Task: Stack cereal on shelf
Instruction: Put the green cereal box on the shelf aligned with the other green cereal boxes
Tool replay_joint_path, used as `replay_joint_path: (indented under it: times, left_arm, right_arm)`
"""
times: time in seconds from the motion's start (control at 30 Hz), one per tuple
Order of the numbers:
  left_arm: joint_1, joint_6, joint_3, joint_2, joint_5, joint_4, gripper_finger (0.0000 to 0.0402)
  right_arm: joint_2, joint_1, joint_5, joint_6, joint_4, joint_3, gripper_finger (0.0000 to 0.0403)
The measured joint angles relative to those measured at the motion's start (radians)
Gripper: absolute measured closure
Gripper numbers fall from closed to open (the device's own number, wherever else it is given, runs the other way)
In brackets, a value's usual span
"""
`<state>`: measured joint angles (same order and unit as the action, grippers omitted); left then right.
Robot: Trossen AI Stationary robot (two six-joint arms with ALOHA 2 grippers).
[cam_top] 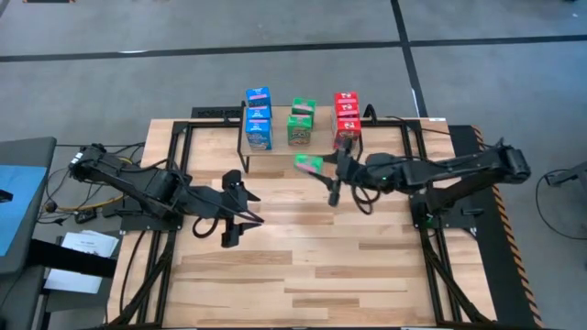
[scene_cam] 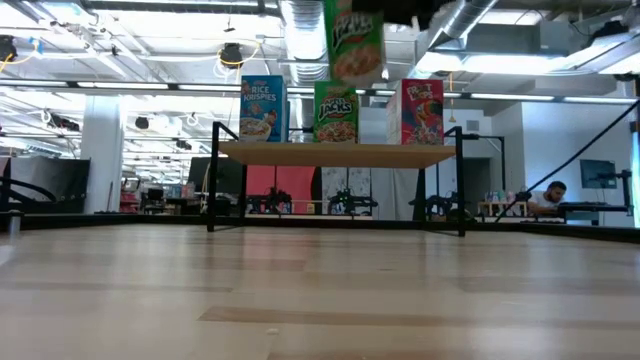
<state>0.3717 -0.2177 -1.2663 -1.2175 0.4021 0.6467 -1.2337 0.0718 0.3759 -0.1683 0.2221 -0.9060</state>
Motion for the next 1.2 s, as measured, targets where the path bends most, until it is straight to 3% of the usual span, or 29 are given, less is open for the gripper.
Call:
replay_joint_path:
  times: [0.27, 0.7, 0.97, 1.2]
  left_arm:
    - [0.000, -0.047, 0.013, 0.000, 0.056, 0.059, 0.0098]
    - [0.002, -0.054, 0.013, 0.000, 0.057, 0.083, 0.0098]
    - [0.002, -0.054, 0.013, 0.000, 0.057, 0.083, 0.0098]
    - [0.002, -0.054, 0.013, 0.000, 0.059, 0.078, 0.0098]
  right_arm:
    - [-0.100, -0.040, 0.050, 0.028, 0.113, -0.001, 0.0195]
    - [-0.146, -0.028, 0.115, 0.135, 0.097, 0.000, 0.0195]
    - [-0.080, 0.055, 0.264, 0.135, 0.314, 0.193, 0.0195]
    - [-0.048, 0.040, 0.259, 0.135, 0.512, 0.295, 0.0195]
